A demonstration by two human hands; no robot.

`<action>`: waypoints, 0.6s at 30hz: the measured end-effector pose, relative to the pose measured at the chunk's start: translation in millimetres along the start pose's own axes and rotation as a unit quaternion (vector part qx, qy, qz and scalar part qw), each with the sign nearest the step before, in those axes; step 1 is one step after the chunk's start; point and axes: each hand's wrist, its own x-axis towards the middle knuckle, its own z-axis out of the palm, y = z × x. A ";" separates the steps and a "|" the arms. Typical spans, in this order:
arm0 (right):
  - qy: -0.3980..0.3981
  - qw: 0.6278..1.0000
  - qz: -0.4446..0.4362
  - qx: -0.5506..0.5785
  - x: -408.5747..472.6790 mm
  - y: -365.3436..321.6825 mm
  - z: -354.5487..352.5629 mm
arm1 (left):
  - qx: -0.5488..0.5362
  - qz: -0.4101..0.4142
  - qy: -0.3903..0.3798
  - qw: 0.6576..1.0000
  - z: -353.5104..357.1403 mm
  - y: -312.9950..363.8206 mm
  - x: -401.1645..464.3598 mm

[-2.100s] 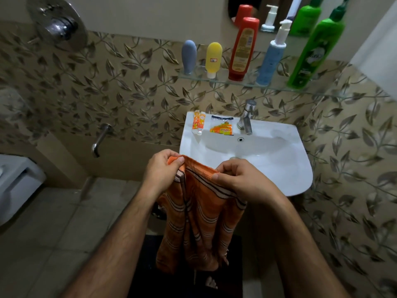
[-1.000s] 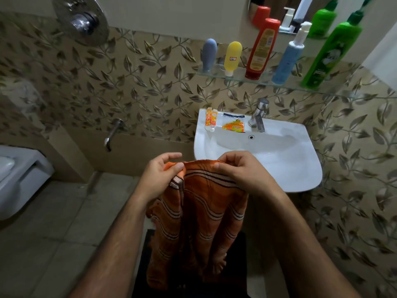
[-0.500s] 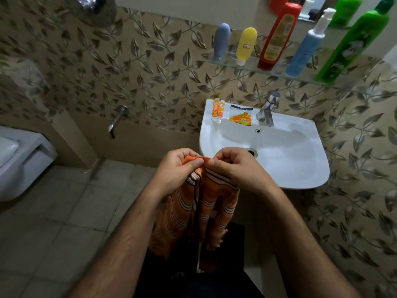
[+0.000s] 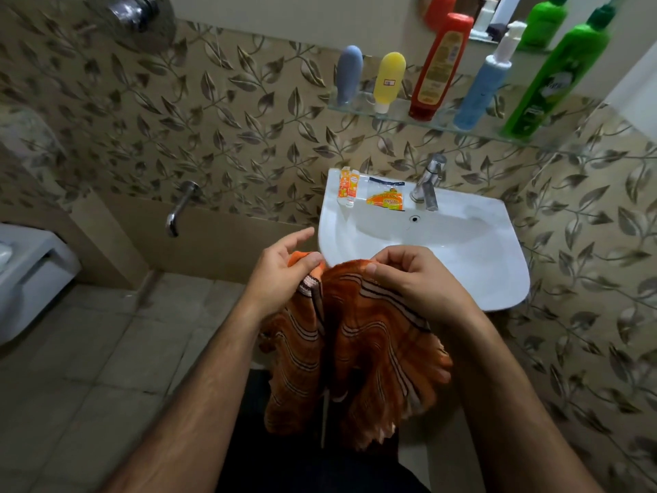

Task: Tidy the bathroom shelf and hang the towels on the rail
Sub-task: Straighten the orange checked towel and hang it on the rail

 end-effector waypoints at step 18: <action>-0.166 0.984 -0.028 0.065 -7.5 -7.1 4.6 | 0.107 0.025 -0.001 0.994 6.0 -2.9 -3.6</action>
